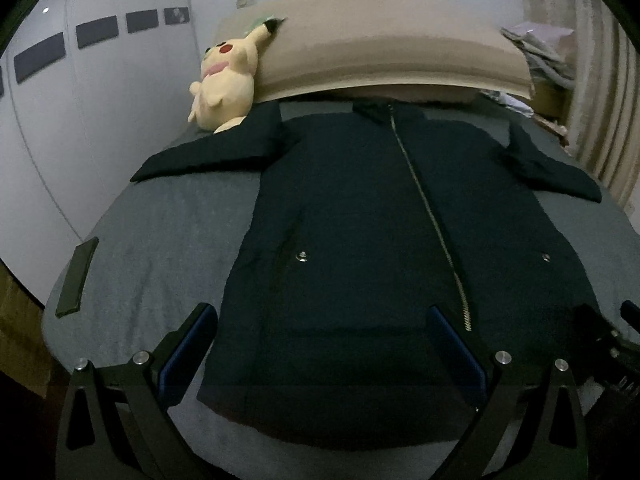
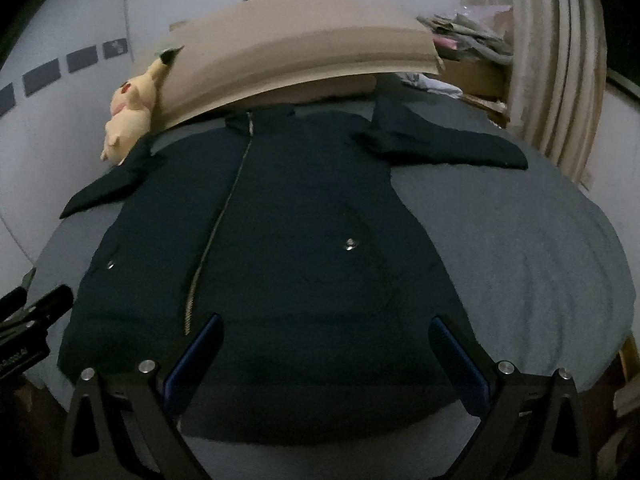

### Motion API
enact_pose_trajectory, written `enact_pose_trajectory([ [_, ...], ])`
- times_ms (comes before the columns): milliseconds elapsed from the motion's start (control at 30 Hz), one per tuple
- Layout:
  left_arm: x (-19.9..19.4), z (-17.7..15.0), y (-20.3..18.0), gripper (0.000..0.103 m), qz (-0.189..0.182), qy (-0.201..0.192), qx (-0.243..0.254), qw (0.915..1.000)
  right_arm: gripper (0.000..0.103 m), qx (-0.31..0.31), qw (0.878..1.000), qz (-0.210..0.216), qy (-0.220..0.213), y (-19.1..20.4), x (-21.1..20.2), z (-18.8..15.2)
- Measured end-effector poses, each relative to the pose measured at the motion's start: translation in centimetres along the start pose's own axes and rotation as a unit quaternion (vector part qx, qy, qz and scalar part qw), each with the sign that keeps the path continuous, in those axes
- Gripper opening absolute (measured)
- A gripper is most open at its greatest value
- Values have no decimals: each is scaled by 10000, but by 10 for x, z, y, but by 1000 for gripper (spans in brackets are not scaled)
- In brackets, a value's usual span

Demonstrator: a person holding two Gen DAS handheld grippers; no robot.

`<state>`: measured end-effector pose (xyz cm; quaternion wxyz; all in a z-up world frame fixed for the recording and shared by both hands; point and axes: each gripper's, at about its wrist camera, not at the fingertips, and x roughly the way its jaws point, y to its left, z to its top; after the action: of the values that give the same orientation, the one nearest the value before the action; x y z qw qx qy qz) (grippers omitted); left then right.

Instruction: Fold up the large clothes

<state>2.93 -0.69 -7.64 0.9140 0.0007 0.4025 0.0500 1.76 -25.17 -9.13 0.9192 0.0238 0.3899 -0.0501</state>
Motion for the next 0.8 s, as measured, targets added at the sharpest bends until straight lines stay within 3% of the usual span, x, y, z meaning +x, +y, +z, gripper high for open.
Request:
enact_pose_trajectory([
  [400, 45, 32, 12, 103, 150, 177, -212, 9995, 103, 215, 9997, -90, -69, -39, 44, 59],
  [567, 78, 43, 18, 103, 196, 441, -389, 9981, 103, 273, 9991, -322, -52, -63, 64, 82],
  [800, 98, 50, 14, 103, 203, 521, -375, 9977, 103, 324, 9972, -675, 8, -102, 88, 99],
])
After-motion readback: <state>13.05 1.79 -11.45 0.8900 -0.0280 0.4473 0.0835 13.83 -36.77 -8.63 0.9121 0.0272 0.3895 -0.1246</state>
